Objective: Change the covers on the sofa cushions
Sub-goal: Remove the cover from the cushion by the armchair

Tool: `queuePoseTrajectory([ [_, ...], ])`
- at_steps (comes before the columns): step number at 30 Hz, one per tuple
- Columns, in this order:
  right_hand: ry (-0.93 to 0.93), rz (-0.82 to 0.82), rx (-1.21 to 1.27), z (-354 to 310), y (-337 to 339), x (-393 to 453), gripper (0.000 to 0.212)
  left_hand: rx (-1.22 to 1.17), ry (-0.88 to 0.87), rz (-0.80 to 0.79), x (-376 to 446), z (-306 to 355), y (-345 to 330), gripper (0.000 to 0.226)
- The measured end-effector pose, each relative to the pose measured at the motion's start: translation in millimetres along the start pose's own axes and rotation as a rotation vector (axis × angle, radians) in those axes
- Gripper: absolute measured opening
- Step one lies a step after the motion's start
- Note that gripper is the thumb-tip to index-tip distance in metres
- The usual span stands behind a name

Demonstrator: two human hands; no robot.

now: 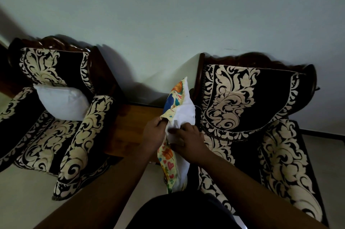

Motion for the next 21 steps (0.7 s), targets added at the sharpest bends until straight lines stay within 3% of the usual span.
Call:
queuePoseTrajectory([
  [3,-0.022,0.000,-0.156,-2.1,-1.5,2.8,0.051,-0.025,0.070,0.014,-0.7,-0.8,2.1,0.022],
  [7,-0.038,0.215,-0.311,-1.9,-2.2,2.9,0.046,-0.030,0.104,0.020,-1.5,-2.9,3.2,0.030],
  [10,-0.001,0.319,-0.205,4.9,-3.9,1.5,0.032,-0.047,0.059,0.018,5.4,-6.4,6.2,0.027],
  [12,0.079,0.300,-0.060,9.7,-5.9,3.1,0.027,-0.166,0.147,-0.029,10.9,-10.6,8.5,0.013],
  [15,0.290,0.195,0.208,9.9,-5.2,2.9,0.030,-0.628,0.433,-0.239,26.0,-19.5,4.6,0.059],
  [16,0.370,0.174,0.272,8.8,-5.7,1.4,0.032,-0.710,0.458,-0.277,32.6,-21.0,4.1,0.064],
  [18,0.454,0.101,0.364,8.2,-11.5,-3.6,0.033,-0.651,0.445,-0.273,43.0,-13.6,7.7,0.067],
  [21,0.363,-0.061,0.470,15.9,-21.9,-5.5,0.032,-0.236,0.368,-0.119,54.2,-12.1,14.4,0.069],
])
Point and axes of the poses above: each hand's wrist, its own x-axis towards the middle knuckle, its own y-axis out of the back of the hand, z = x × y, the point moved 3 cm from there along x, towards the middle knuckle, and after that the axes turned 11 degrees about -x, right-handed, at the moved point
